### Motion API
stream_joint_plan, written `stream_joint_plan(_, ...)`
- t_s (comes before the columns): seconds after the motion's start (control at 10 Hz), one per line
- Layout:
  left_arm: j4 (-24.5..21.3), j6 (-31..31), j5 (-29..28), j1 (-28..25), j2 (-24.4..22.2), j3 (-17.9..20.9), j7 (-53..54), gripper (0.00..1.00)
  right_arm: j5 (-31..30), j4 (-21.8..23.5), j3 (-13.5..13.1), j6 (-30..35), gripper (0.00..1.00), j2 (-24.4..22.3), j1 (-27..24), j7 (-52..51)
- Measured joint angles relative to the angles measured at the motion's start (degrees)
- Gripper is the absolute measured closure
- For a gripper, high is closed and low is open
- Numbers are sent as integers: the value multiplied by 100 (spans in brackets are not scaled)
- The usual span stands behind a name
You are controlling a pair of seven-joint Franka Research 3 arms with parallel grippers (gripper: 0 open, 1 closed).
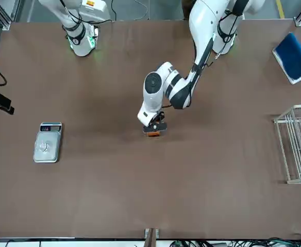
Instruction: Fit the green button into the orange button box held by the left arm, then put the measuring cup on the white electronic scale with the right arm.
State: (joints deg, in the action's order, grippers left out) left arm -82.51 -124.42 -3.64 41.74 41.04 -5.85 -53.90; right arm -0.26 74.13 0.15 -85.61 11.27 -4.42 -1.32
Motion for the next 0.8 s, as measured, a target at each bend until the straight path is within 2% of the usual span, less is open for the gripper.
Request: stream_joint_plan(0.8,-9,-27,0,30,89,1,4,98,2,-6,12,18,0,0,1,-2)
